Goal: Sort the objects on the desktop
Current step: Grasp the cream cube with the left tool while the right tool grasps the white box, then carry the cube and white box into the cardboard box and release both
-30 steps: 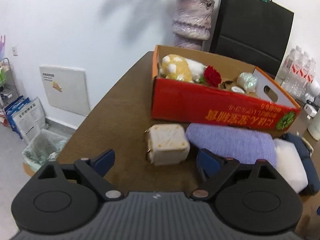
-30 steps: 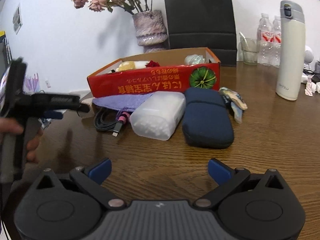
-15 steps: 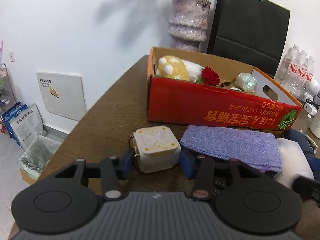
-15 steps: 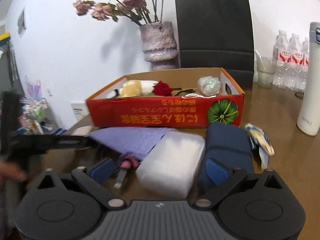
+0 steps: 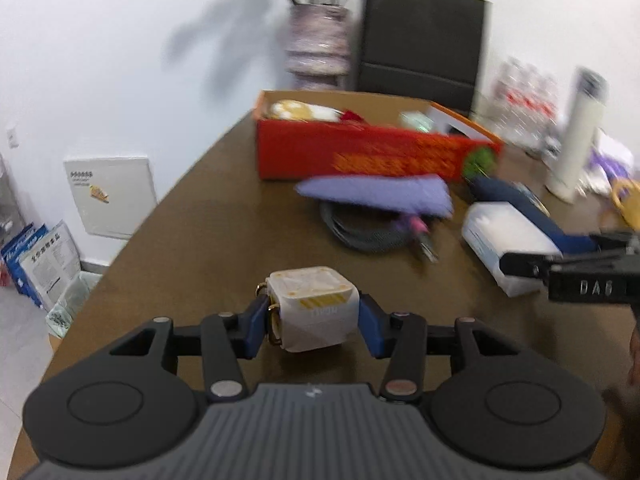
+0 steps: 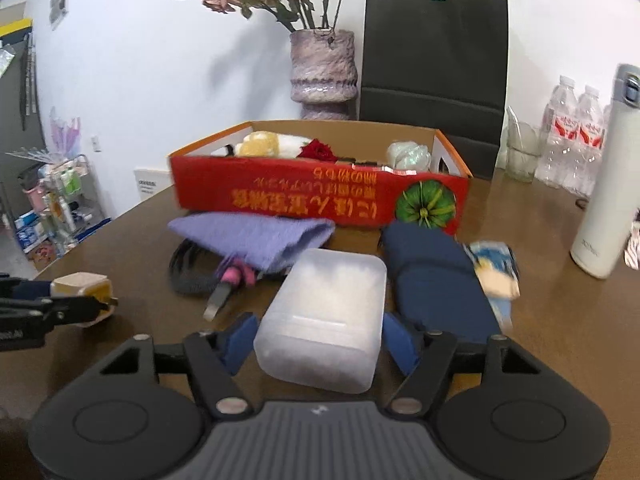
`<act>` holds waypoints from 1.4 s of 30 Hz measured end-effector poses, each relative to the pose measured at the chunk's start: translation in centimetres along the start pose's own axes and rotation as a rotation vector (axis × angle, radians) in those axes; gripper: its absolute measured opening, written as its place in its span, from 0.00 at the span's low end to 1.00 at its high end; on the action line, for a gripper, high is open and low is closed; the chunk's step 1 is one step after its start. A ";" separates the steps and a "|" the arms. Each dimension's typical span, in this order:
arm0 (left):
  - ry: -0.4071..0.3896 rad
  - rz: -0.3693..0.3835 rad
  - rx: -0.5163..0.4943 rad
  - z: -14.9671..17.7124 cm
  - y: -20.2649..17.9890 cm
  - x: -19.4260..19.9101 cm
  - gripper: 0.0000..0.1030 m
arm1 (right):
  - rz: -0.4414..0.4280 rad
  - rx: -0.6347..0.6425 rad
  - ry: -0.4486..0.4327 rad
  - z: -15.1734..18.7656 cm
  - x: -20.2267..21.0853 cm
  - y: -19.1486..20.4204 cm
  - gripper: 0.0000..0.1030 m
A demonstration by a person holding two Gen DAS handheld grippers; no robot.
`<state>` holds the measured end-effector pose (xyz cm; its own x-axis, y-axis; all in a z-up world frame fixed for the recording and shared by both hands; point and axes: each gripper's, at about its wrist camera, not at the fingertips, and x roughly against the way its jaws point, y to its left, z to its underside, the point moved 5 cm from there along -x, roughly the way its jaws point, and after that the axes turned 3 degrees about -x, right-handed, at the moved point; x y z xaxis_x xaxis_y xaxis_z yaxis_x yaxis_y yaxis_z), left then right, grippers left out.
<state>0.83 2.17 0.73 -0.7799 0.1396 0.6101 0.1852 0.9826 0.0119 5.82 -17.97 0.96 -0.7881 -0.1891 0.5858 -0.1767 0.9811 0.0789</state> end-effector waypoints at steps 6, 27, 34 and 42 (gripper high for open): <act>-0.011 0.060 -0.091 3.7 -3.1 2.8 0.46 | -0.043 0.037 0.034 3.8 5.8 -0.3 0.66; 0.016 0.115 0.142 2.3 -2.5 1.7 0.49 | -0.004 -0.017 0.047 5.6 5.7 -0.3 0.82; 0.012 0.134 0.125 1.8 -2.8 2.2 0.48 | -0.005 -0.044 0.032 5.3 5.4 -0.8 0.64; -0.115 0.146 0.111 -3.5 -2.3 3.6 0.48 | -0.051 -0.077 -0.086 2.0 7.5 -1.2 0.63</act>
<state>-0.31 -0.05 5.61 -0.8139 0.2879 0.5047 0.2389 0.9576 -0.1611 -1.09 -20.63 3.60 -0.8278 -0.2380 0.5081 -0.1745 0.9699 0.1699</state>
